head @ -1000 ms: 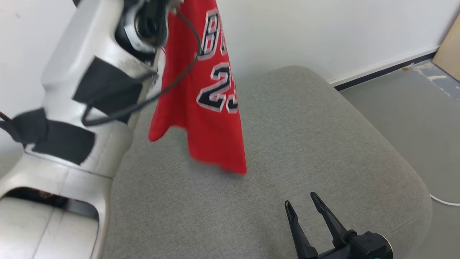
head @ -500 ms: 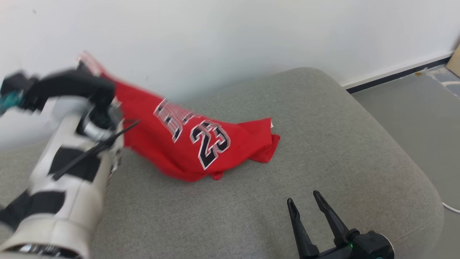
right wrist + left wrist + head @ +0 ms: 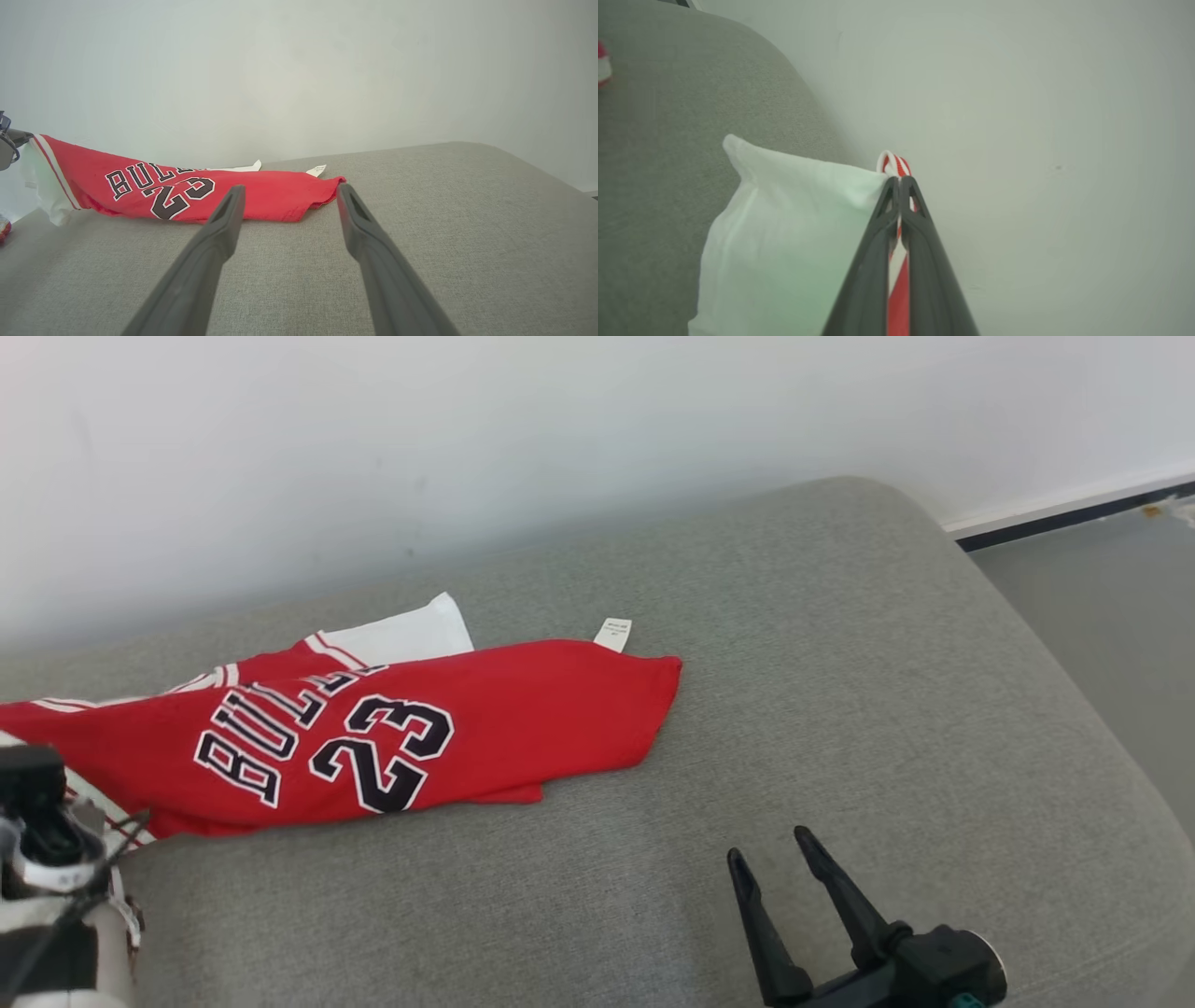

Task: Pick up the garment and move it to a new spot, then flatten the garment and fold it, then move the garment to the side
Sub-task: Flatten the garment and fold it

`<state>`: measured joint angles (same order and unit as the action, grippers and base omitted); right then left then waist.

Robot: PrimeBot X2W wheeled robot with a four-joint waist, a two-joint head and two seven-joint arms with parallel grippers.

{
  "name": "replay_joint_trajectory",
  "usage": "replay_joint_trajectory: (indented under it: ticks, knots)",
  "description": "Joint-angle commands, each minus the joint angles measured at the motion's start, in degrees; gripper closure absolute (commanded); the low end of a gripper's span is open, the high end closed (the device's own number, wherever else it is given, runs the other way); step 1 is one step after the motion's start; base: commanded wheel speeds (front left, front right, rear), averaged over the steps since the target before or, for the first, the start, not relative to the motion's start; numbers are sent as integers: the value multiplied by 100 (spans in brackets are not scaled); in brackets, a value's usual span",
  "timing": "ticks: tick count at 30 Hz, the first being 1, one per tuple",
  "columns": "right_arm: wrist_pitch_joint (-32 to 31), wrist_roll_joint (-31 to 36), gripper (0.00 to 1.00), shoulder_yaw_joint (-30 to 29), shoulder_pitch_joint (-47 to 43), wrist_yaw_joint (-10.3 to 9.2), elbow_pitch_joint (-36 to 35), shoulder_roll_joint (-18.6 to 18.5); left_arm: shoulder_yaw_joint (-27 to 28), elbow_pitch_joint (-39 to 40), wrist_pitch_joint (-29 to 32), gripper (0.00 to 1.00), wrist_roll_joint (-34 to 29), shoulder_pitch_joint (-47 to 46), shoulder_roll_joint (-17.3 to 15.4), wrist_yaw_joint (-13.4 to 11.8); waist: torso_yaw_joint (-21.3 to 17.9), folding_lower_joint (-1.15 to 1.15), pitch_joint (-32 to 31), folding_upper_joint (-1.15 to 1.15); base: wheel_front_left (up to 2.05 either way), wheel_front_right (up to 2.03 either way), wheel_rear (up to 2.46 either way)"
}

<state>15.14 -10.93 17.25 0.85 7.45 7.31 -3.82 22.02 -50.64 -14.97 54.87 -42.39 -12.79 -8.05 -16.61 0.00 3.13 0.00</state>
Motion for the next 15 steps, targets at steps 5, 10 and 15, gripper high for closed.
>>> replay_joint_trajectory:
  ticks: [5, 10, 15]
  knots:
    - [5, -107, 0, 283, 271, 7, 411, -107, 526, 530, -19, 0, -977, 528, 255, 379, 266, 0, 81, 0, 0, 0, 0]
    - [5, -298, 0, 625, 667, 7, 1136, -160, 227, 1131, -20, 0, -2204, 1035, 375, 929, 589, 0, 31, 0, 0, 0, 0]
    - [5, -535, 0, 760, 1057, 7, 1835, -110, -95, 1962, -16, 0, -3193, 1552, 532, 1211, 937, 0, 5, 0, 0, 0, 0]
